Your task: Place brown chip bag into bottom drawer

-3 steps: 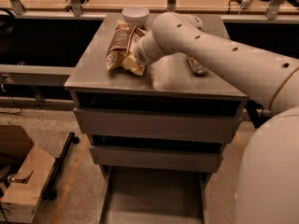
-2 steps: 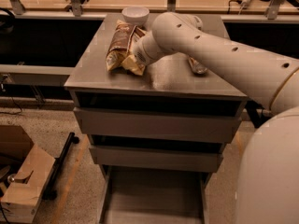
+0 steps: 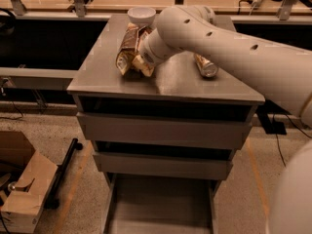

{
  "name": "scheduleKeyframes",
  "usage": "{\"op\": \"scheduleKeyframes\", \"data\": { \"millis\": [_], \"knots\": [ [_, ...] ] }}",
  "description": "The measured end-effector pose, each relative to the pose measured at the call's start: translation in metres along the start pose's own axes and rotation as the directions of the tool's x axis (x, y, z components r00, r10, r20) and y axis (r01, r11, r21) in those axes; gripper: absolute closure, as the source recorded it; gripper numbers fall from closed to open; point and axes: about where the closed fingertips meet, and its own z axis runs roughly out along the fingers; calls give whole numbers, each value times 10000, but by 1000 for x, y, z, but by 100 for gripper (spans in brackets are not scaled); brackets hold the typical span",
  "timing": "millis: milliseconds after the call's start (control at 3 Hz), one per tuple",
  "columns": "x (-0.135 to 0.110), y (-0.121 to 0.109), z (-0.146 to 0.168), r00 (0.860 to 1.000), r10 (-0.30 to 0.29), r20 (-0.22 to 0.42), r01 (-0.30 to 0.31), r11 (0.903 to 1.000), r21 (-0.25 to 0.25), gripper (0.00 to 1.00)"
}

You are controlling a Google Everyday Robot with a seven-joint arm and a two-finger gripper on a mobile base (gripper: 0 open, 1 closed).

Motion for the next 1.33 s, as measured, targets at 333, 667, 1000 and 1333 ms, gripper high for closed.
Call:
{"op": "scheduleKeyframes", "data": {
  "millis": [333,667,1000,1333],
  "knots": [
    [-15,9,-52,9982,-573,-190,583,9966,576,100],
    [-18,31,-107,9946,-926,-479,965,9915,870,100],
    [2,58,-128,9950,-662,-748,718,9946,751,100],
    [33,93,-153,9960,7,-896,62,9970,770,100]
  ]
}}
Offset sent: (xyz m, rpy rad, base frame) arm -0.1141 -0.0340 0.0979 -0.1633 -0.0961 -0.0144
